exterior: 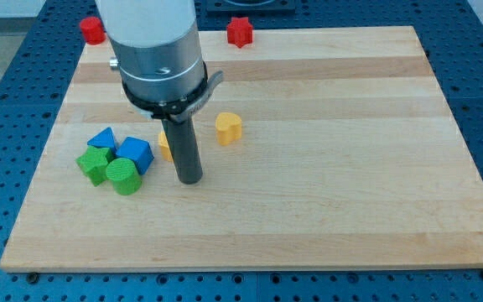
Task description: Move your arm to the right of the yellow hexagon
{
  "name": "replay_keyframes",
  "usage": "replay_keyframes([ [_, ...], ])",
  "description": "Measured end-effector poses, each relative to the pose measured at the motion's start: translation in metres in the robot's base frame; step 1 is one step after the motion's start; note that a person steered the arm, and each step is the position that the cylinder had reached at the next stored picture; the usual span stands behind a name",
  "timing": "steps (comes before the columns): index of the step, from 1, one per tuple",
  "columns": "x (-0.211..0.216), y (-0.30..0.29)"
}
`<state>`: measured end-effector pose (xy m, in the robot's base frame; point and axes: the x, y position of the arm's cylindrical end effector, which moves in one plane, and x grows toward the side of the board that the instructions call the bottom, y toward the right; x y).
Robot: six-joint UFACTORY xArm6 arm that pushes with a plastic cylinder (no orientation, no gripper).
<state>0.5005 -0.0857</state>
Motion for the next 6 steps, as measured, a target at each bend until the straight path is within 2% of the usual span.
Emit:
replay_keyframes([
  [4,-0.044,0.0],
  [6,-0.048,0.0],
])
